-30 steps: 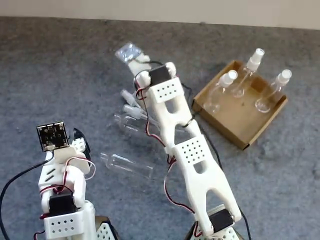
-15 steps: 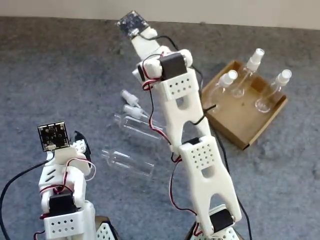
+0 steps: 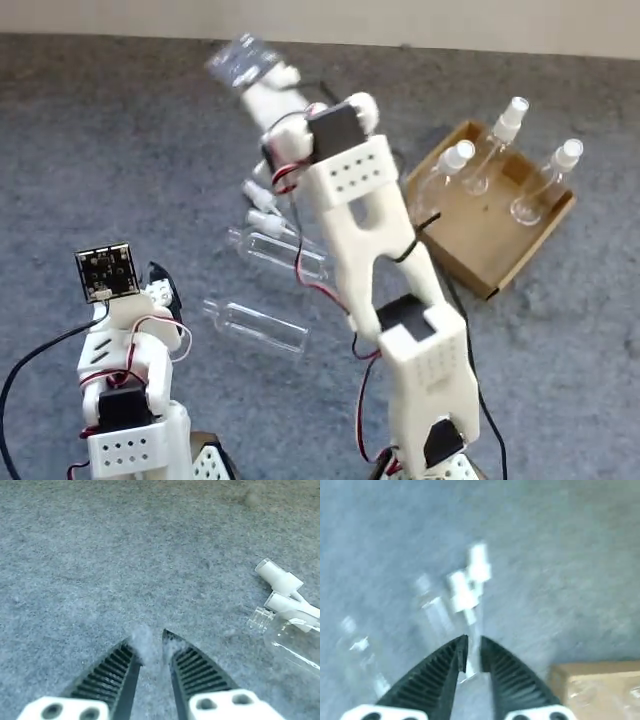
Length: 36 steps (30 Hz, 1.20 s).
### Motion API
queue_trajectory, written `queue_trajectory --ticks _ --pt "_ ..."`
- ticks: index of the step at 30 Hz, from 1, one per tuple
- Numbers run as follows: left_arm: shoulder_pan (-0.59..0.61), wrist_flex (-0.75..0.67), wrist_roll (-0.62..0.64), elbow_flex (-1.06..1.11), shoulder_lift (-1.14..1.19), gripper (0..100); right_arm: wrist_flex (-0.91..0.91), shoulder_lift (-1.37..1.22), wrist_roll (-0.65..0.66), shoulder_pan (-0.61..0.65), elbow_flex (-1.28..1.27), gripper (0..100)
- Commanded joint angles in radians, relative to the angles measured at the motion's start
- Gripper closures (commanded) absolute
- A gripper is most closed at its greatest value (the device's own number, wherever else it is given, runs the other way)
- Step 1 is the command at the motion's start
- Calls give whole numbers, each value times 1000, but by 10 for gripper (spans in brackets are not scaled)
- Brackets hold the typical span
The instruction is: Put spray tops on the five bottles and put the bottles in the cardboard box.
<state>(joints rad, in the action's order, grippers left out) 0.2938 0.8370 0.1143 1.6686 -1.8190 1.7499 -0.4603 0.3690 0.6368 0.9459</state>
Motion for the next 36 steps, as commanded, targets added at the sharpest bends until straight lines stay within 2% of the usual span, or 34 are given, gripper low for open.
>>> queue_trajectory --ticks 1,5,7,11,15,19,30,36 --pt "-12 -2 -8 -22 -16 995 16 116 43 42 -197 827" --pt "-12 -2 -8 -22 -16 995 16 134 261 62 -380 762" --pt "-12 -2 -8 -22 -16 995 15 133 304 76 -440 735" --pt "-12 -2 -12 -22 -16 995 7 130 334 88 -498 690" --pt "-16 -2 -55 -21 -16 995 -85 130 351 97 -503 677" --pt "-16 0 -55 -21 -16 995 -197 120 351 96 -521 677" --pt "-10 0 -55 -22 -16 995 -220 -74 356 113 -539 677" --pt "-10 2 -55 -22 -16 995 -332 -143 356 110 -539 677"
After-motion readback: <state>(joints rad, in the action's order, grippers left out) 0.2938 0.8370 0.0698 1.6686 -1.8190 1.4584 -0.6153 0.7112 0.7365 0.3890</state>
